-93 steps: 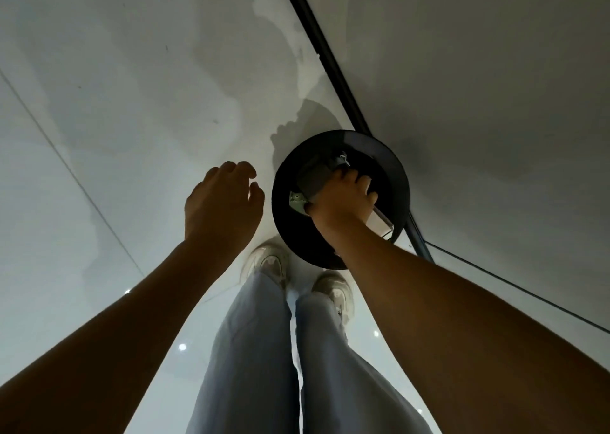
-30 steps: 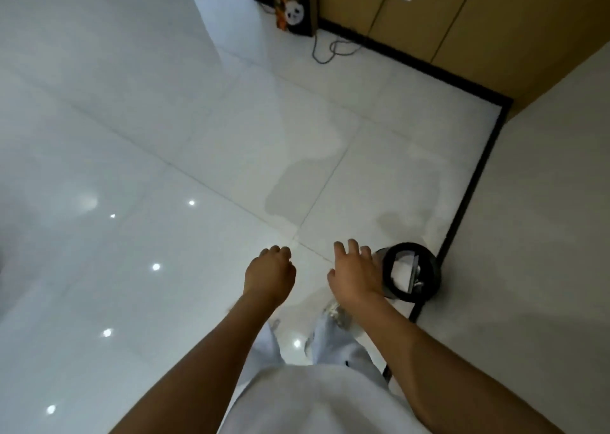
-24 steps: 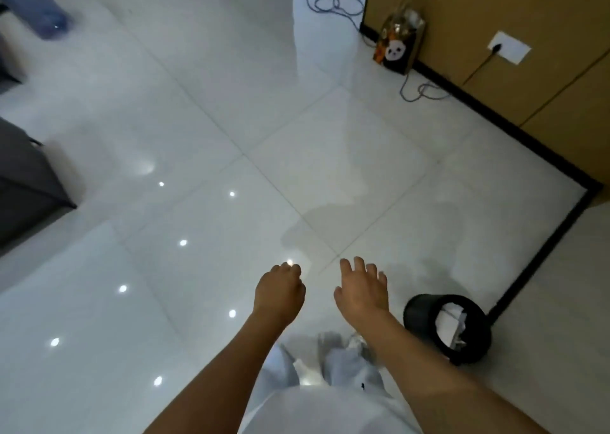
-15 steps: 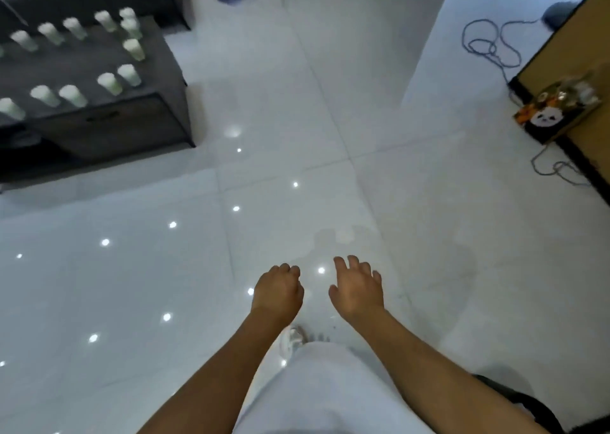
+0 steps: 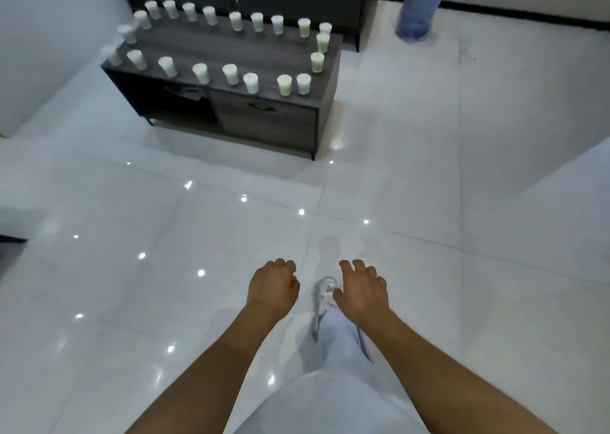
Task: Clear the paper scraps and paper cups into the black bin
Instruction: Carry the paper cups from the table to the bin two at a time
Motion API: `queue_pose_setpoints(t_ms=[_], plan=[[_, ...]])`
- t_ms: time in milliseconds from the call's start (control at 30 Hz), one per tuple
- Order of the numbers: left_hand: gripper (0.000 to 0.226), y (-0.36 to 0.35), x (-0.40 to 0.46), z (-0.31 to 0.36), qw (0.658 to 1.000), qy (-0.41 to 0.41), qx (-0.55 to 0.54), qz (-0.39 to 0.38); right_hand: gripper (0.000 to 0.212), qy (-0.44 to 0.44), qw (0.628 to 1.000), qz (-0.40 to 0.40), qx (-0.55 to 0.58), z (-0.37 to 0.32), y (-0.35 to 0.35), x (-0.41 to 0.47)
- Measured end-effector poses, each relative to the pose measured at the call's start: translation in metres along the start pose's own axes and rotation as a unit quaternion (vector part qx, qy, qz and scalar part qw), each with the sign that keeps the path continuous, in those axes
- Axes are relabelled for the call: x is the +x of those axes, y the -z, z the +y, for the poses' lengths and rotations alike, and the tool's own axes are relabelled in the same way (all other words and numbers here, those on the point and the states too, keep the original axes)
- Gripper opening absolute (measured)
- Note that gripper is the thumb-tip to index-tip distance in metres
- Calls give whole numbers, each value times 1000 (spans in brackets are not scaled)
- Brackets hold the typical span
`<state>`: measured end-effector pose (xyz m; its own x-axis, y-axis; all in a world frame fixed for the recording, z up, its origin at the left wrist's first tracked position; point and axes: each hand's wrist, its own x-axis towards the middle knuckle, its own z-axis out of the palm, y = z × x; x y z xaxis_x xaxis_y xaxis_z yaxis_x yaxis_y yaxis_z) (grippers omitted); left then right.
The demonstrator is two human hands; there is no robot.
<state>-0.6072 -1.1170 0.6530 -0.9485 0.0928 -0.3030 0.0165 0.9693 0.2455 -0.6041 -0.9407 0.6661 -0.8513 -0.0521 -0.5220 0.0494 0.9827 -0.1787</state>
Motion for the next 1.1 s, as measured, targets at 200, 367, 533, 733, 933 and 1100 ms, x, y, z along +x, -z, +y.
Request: queue_pose_setpoints(t_ms=[200,367,533,733,933,1100], plan=[[28,54,132,-31,997,60,-29,27,52,41,999,6,-24,-33,79,138],[29,103,227,-57,994,94,-49,29,56,68,997,16,-24,-67,149,241],[29,141,304,-96,992,111,-54,38,53,71,997,10,-29,-107,195,325],[29,185,416,-153,993,106,-56,18,54,55,998,11,-16,-162,233,429],[30,240,525,-201,997,61,-45,-1,54,18,999,21,18,-218,281,515],[31,273,605,-215,999,29,-33,-8,56,-10,999,21,49,-230,319,576]])
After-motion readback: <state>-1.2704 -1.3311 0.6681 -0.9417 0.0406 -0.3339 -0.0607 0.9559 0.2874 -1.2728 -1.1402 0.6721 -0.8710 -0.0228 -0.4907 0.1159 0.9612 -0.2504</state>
